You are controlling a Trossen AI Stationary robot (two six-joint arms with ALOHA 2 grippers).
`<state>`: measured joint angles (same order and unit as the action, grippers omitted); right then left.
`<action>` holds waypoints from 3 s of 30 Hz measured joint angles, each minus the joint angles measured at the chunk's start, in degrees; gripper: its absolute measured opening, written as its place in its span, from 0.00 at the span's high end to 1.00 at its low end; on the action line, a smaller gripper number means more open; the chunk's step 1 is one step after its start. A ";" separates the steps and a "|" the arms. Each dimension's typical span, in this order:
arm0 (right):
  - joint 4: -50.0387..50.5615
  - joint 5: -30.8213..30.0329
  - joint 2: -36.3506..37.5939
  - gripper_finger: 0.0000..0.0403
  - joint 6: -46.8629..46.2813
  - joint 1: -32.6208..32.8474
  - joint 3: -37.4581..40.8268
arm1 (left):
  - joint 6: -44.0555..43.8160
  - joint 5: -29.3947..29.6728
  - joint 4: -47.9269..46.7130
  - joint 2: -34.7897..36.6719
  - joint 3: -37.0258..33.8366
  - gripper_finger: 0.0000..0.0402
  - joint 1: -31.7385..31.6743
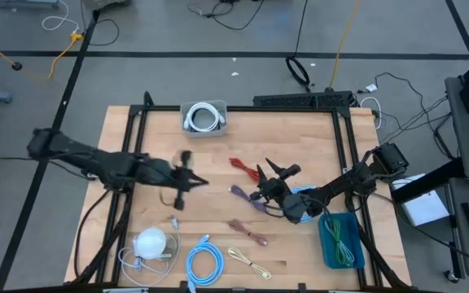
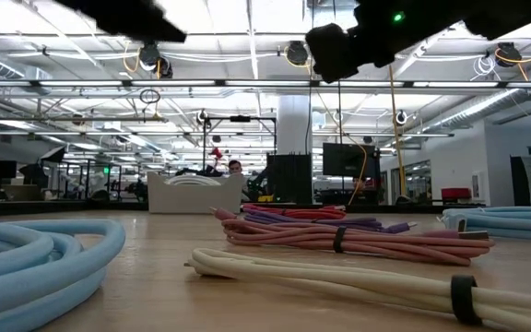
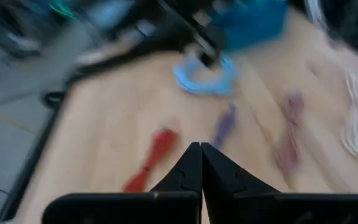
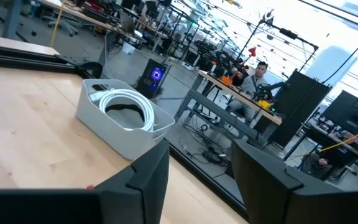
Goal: Pick & Place USB Port
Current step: Put the orange USB cable into the blue bin
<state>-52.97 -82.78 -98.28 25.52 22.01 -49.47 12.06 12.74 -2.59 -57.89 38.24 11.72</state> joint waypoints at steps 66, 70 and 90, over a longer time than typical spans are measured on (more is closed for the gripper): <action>63.64 76.90 -11.93 0.54 -38.64 -29.46 -14.14 | 0.24 3.81 11.82 2.39 -13.66 0.96 -2.81; 64.82 72.76 -11.07 0.79 -40.20 -28.53 -14.10 | 0.26 3.81 11.84 2.39 -13.66 0.99 -2.81; 117.53 42.50 23.98 0.95 -88.11 -11.16 -13.86 | -0.49 3.79 11.36 2.39 -13.66 0.96 -2.81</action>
<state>64.55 -40.28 -74.30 -62.60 10.86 -63.33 11.57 16.53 8.77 -55.51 24.58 8.91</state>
